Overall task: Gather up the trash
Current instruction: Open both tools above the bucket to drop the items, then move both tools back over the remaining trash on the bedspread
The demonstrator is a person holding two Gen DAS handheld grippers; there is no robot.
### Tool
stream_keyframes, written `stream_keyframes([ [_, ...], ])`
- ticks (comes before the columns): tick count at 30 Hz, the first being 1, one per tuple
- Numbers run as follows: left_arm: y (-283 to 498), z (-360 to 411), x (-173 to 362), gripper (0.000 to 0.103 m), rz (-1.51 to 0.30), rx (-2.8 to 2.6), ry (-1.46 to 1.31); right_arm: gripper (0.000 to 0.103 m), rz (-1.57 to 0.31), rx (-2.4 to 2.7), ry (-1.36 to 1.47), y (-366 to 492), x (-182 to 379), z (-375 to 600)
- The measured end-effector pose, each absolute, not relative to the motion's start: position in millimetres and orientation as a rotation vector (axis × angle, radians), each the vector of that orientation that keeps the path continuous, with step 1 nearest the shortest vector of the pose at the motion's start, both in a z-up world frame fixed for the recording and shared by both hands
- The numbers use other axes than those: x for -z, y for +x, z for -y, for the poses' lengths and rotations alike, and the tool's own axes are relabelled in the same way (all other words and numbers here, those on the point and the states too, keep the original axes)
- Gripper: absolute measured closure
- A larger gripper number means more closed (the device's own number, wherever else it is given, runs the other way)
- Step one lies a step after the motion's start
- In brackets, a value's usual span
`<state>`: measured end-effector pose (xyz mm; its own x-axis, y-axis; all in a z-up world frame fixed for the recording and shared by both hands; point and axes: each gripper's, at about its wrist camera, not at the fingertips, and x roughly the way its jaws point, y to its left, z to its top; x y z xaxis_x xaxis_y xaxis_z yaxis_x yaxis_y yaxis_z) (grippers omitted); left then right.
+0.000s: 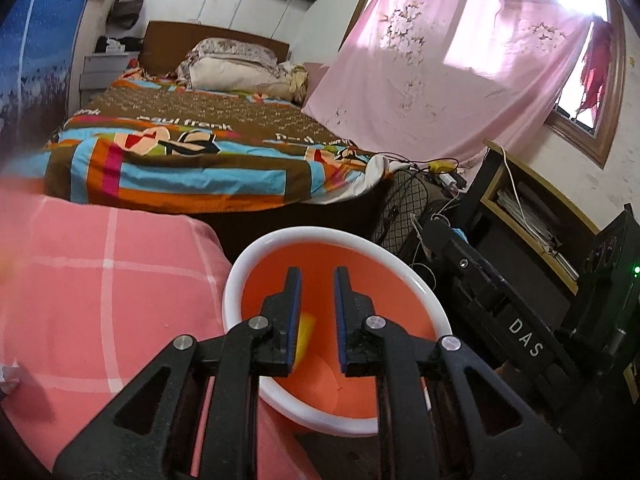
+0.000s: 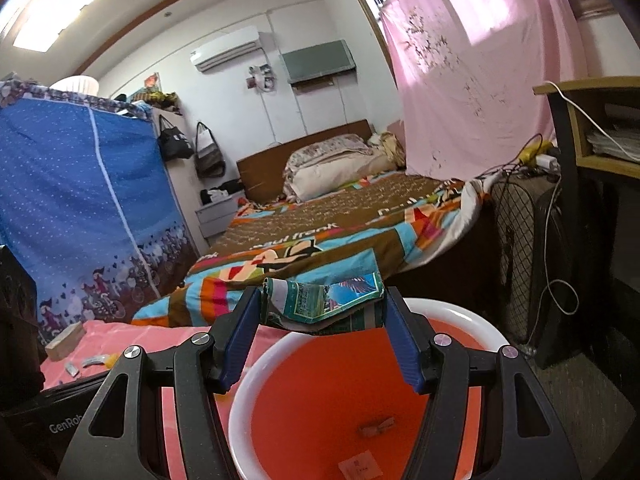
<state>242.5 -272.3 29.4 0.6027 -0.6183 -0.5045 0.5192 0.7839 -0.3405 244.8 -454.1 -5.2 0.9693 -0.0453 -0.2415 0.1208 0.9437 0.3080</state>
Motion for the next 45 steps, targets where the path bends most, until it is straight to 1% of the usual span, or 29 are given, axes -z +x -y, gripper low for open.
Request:
stream_keyframes([
  [11,244.9,258.4,-32.9,0.068,-0.627,0.61,-0.197,0.037,-0.28,0.103,0.346,249.3,9.5,456.5],
  [14,246.3,247.2,-35.9,0.062,-0.606,0.583,-0.21,0.034,-0.275,0.102,0.348,249.3,8.9,456.7],
  [17,246.3,234.3,-40.5,0.054,-0.576,0.55,-0.218,0.03,-0.263,0.096,0.35,250.3,6.2,454.4],
  [19,245.0,224.3,-43.9,0.047,-0.551,0.524,-0.223,0.028,-0.254,0.089,0.349,251.8,3.1,451.4],
  [20,244.9,219.1,-45.6,0.045,-0.54,0.51,-0.225,0.026,-0.246,0.084,0.347,252.0,1.8,449.3],
  [23,244.0,200.8,-51.4,0.032,-0.504,0.463,-0.239,0.021,-0.221,0.068,0.336,253.1,-4.3,439.2],
  [25,242.8,186.9,-55.0,0.022,-0.477,0.425,-0.247,0.017,-0.2,0.056,0.323,253.9,-8.0,430.2],
  [26,242.0,180.4,-56.4,0.019,-0.463,0.406,-0.25,0.016,-0.191,0.051,0.318,254.0,-9.7,426.4],
  [28,239.1,164.9,-59.9,0.006,-0.429,0.361,-0.255,0.005,-0.167,0.041,0.31,254.4,-13.8,417.9],
  [30,235.3,148.3,-63.6,0.0,-0.387,0.302,-0.253,0.0,-0.129,0.036,0.304,253.3,-18.0,407.9],
  [33,229.2,126.8,-68.5,0.0,-0.326,0.221,-0.244,0.0,-0.073,0.016,0.294,251.1,-24.5,394.0],
  [45,214.8,45.3,-73.0,0.0,-0.233,0.065,-0.214,0.0,0.059,-0.128,0.225,255.8,-38.3,317.6],
])
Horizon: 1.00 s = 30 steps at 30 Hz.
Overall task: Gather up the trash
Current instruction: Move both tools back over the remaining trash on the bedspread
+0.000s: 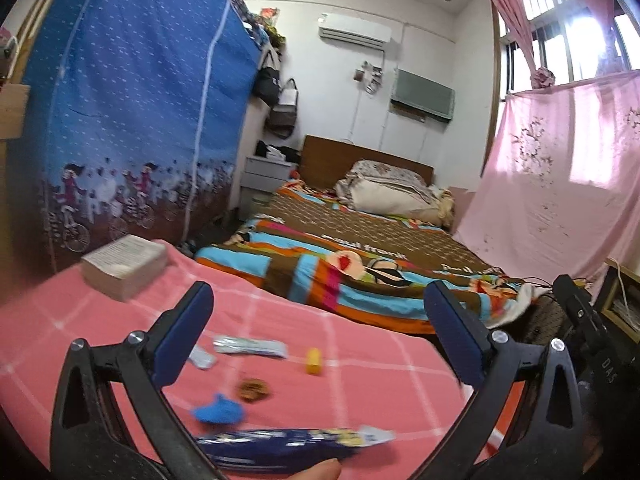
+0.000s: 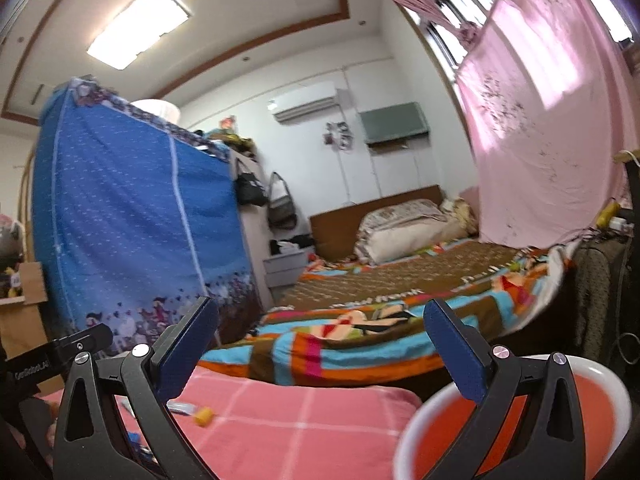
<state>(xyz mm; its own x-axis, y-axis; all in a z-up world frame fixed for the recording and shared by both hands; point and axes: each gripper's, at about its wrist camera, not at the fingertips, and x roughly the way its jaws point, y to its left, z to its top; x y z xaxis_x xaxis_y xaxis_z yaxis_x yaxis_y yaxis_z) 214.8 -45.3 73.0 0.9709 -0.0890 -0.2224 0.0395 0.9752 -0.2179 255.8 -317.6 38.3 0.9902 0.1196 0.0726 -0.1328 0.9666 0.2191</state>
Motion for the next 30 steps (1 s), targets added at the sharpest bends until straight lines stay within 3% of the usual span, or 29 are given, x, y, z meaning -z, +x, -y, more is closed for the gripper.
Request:
stream_keyframes([
  [15,211.1,-46.0,-54.5,0.0,-0.148,-0.072,-0.146,0.0,0.075,-0.286,0.044,281.9,-25.7,224.3],
  [26,247.4,-68.7,-36.2,0.0,-0.337,-0.042,-0.214,0.0,-0.082,-0.333,-0.025,322.0,-14.6,193.9],
  [30,267.6,-68.2,-22.4,0.007,-0.438,-0.015,-0.268,0.008,-0.196,-0.336,-0.038,341.5,-6.7,188.3],
])
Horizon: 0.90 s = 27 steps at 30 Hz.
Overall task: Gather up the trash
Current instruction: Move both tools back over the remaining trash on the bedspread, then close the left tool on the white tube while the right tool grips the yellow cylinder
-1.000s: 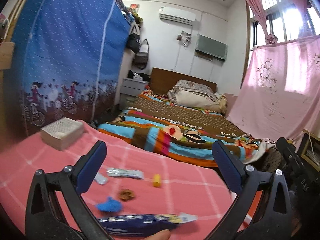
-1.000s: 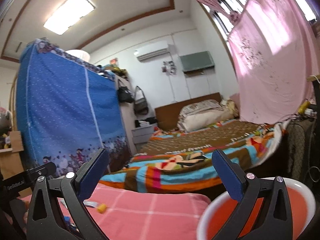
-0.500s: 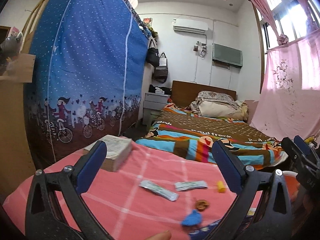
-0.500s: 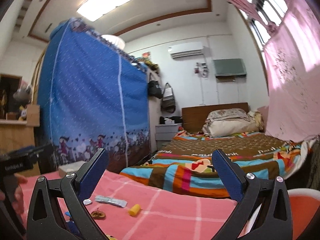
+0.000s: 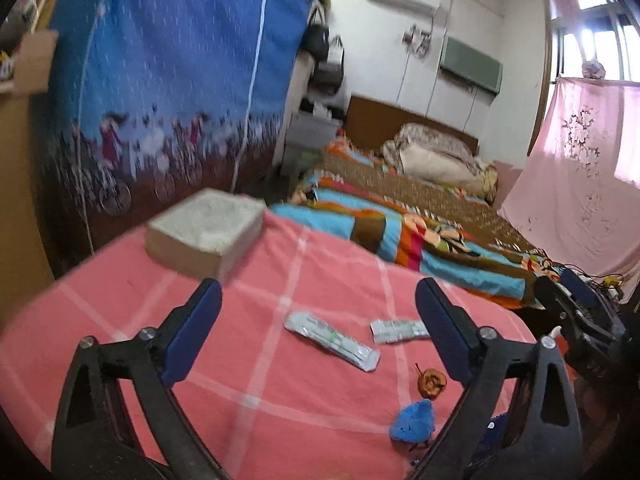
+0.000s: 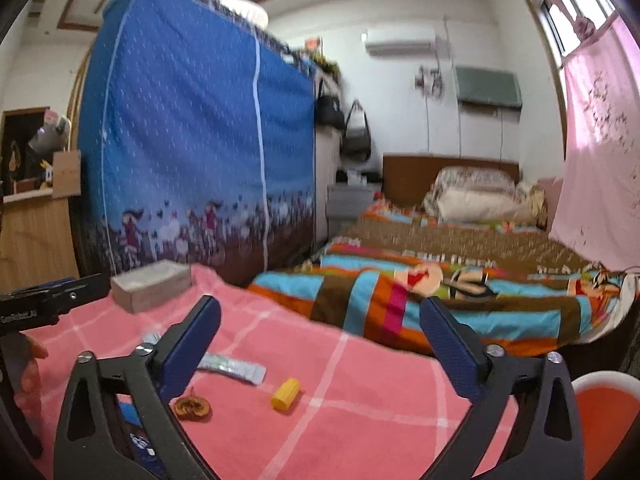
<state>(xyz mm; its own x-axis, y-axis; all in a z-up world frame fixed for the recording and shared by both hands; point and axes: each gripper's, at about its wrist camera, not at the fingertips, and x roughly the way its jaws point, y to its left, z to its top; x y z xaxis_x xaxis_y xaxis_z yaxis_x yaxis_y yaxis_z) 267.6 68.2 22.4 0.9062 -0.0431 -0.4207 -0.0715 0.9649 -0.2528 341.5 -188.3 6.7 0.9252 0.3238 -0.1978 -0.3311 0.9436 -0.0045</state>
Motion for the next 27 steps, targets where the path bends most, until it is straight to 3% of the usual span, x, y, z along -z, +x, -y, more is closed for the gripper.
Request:
stream_keyframes([
  [2,274.6,-64.8,-14.9,0.011,-0.487,-0.003,-0.287,0.015,-0.235,-0.344,-0.045,347.4,-4.2,184.6],
  [6,284.5,-59.0,-4.4,0.021,-0.572,0.021,-0.285,0.018,-0.345,-0.37,-0.069,360.3,4.4,175.7],
  [10,295.9,-58.7,5.6,0.029,-0.655,0.036,-0.338,0.034,-0.463,-0.388,-0.097,371.4,14.0,167.3],
  [14,307.2,-57.8,16.9,0.04,-0.734,0.027,-0.371,0.038,-0.558,-0.408,-0.098,379.1,23.4,165.8],
  [17,311.3,-53.4,20.0,0.041,-0.758,0.015,-0.353,0.044,-0.61,-0.415,-0.11,382.9,29.1,163.3],
  [23,321.8,-45.2,21.8,0.044,-0.79,0.01,-0.313,0.064,-0.699,-0.442,-0.131,392.5,41.8,155.2],
  [27,322.8,-45.3,22.4,0.06,-0.795,0.003,-0.302,0.074,-0.742,-0.461,-0.12,398.2,47.3,155.1],
])
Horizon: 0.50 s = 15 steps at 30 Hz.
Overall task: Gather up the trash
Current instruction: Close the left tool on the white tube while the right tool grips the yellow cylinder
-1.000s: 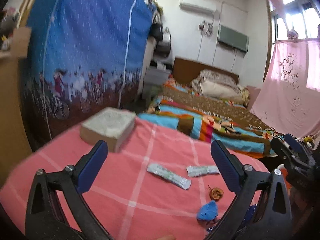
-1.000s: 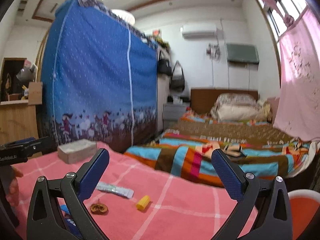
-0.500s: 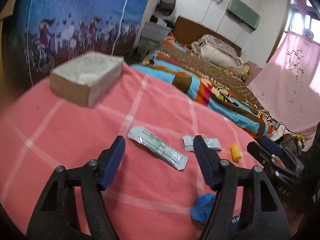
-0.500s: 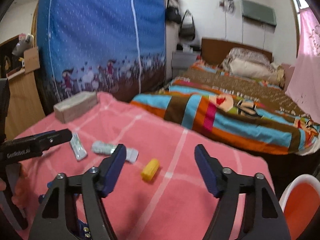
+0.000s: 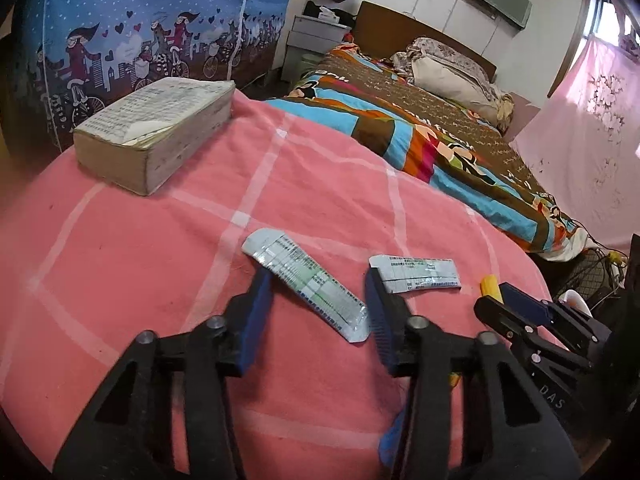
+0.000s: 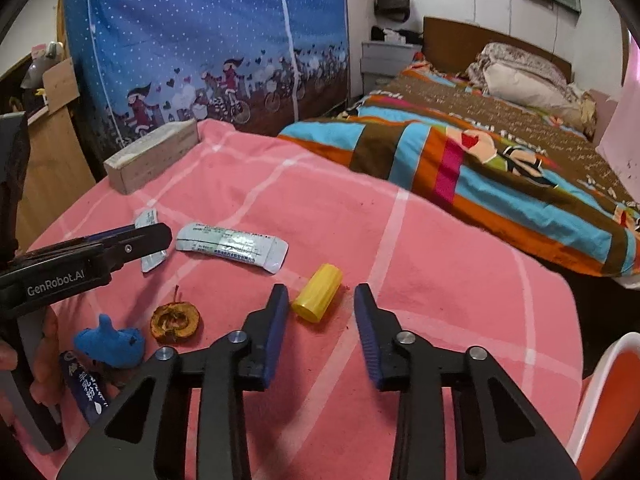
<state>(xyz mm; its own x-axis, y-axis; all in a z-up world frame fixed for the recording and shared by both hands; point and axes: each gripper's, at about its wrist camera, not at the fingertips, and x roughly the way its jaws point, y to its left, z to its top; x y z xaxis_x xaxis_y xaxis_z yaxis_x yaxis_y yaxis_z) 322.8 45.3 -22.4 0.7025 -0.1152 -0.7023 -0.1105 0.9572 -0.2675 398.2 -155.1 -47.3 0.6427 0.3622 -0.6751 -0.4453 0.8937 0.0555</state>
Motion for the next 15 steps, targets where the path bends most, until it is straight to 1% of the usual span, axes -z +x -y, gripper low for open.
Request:
stream_keyframes([
  [2,322.7,-47.8,22.8,0.065,-0.794,-0.003,-0.31,0.08,-0.751,-0.467,-0.112,399.7,47.9,156.2],
  [3,322.4,-48.3,23.1,0.071,-0.794,-0.004,-0.313,0.083,-0.756,-0.47,-0.11,400.4,48.4,156.2],
  [4,322.2,-48.7,23.4,0.076,-0.794,-0.004,-0.315,0.084,-0.758,-0.471,-0.108,400.6,48.7,156.7],
  [8,320.8,-48.1,22.8,0.082,-0.784,0.014,-0.319,0.087,-0.759,-0.479,-0.098,400.9,47.6,157.4],
  [12,314.8,-45.4,17.1,0.093,-0.745,0.038,-0.316,0.089,-0.746,-0.488,-0.096,398.9,45.5,157.5],
  [15,305.9,-40.5,9.9,0.095,-0.688,0.049,-0.289,0.089,-0.708,-0.485,-0.097,393.4,41.0,159.1],
])
